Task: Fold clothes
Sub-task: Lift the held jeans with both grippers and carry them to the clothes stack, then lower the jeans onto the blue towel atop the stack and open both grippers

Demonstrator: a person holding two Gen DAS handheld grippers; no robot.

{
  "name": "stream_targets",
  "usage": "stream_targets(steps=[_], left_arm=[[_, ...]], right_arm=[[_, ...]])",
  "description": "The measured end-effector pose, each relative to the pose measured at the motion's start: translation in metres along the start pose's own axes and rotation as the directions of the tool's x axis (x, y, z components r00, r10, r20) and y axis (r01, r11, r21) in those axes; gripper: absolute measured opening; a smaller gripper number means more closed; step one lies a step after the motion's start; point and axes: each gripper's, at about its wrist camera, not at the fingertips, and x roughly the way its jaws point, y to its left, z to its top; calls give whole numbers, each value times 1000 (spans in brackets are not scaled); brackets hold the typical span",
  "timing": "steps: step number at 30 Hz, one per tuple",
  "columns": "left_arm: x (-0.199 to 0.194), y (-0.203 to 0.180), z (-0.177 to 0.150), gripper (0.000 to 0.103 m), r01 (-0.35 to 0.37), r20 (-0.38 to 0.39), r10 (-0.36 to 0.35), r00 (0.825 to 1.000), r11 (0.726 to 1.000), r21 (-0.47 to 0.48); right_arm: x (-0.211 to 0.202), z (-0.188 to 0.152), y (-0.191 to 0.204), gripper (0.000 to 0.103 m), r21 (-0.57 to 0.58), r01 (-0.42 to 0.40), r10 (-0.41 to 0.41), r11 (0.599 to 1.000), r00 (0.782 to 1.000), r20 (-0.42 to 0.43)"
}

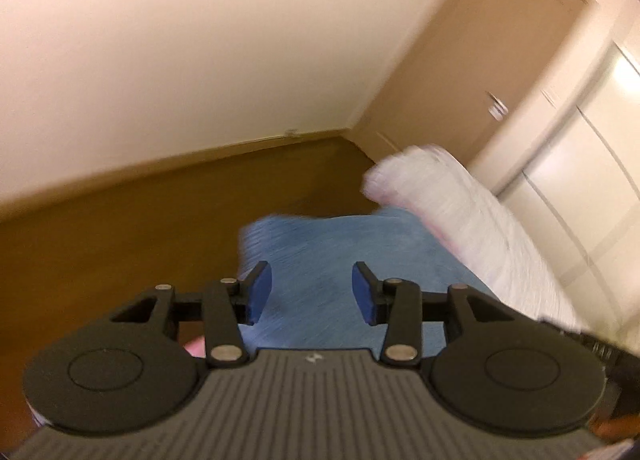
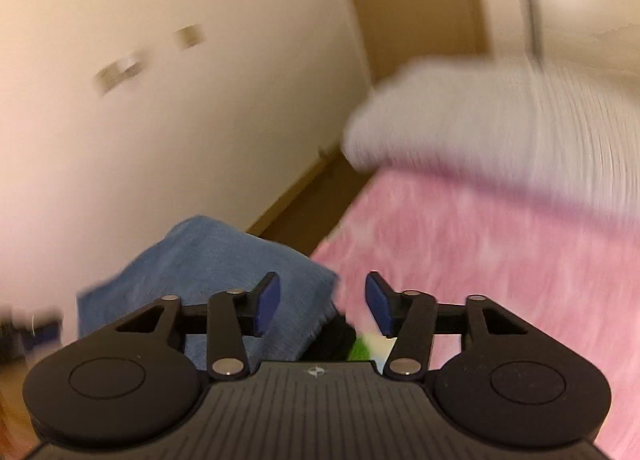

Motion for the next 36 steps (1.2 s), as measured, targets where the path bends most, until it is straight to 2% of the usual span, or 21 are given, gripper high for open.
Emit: stream_targets(steps=[2,4,6,9,12,16,20,24,27,30,33,35,36], left_arm=[[21,-14,4,38,12,-35,-9,999,996,86],[43,-25,7,33,33,-85,-19,996,987,160],[64,-29,3,29,51,-149,-15,989,970,238],[77,-39,-3,30,75,-200,-10,980,945,318],[90,-42,-4,31,96,-215,-22,976,935,341],[99,-45,-9,32,75,-215,5,977,929,363],[91,-50,4,30,31,-197,40,980,937,348],[48,-50,-1,29,29,-171,31,985,942,334],[23,-51,-18,29,37,-184,24,983,947,318],[19,-48,-35,30,0,-178,61,982,947,321],[13,-48,-35,30,-29,-164,79,983,957,289],[-5,-52,-34,37,-41,-142,84,986,959,282],[-18,-54,-37,46,-55,-130,95,987,957,284]], right_arm=[[4,0,24,45,-111,6,-5,994,1000,12],[17,-7,40,42,-190,22,-22,982,1000,3],[38,-19,46,41,-234,56,-71,971,996,-54],[63,-35,30,41,-168,70,-94,983,985,-142],[75,-42,14,41,-113,73,-93,991,978,-184],[86,-42,6,42,-76,75,-90,994,971,-223],[71,-33,6,45,-53,27,-37,998,980,-195],[46,-33,6,45,-58,-36,27,998,989,-148],[25,-46,22,45,-122,-74,57,990,989,-138],[32,-64,34,45,-170,-81,44,982,977,-207],[39,-71,35,45,-168,-84,46,982,974,-221],[32,-73,36,45,-161,-89,54,983,977,-208],[24,-71,34,45,-150,-98,69,984,979,-190]])
